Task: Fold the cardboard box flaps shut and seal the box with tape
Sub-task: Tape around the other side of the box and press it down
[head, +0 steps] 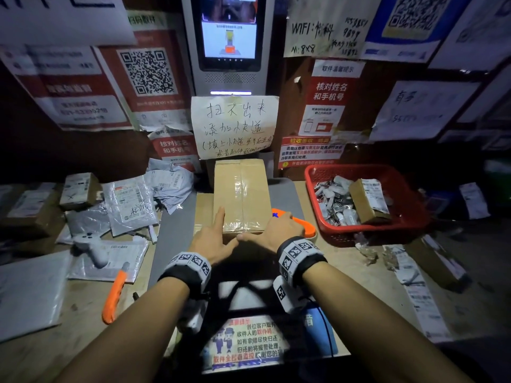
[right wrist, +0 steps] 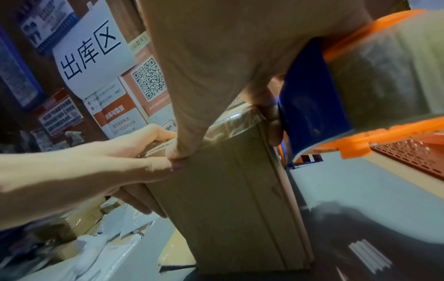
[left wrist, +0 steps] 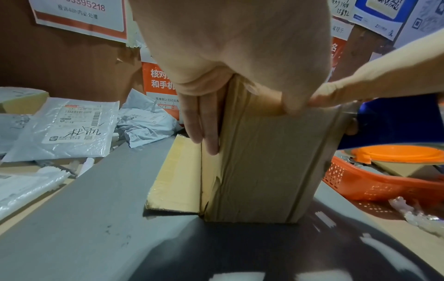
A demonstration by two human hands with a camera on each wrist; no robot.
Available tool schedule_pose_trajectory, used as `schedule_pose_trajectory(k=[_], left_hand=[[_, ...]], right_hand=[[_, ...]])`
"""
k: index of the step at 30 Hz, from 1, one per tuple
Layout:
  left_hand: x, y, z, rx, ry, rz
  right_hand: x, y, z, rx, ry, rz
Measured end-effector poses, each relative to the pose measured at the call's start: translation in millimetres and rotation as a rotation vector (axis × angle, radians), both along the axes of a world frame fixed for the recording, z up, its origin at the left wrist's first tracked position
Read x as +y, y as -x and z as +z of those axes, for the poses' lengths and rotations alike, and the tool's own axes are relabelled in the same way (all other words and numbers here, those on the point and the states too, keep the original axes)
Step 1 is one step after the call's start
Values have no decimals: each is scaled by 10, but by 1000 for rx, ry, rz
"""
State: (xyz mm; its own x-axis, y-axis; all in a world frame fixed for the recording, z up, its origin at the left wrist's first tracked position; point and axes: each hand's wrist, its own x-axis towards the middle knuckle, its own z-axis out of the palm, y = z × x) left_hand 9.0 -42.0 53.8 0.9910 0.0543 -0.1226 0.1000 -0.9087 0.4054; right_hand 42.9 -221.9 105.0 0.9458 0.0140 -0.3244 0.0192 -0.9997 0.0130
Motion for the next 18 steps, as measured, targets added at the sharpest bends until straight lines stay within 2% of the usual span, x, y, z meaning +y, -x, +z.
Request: schedule_pose_trajectory(k=[6, 11, 18], left_hand=[[23, -24, 40, 40, -29, -13], [0, -32, 94, 81, -65, -54], [65, 88, 211, 68, 59, -131]], right_hand=[[-26, -25, -24, -43, 164, 135], [-113, -107, -19, 54, 217, 277], [-320, -349, -63, 191, 65, 388]])
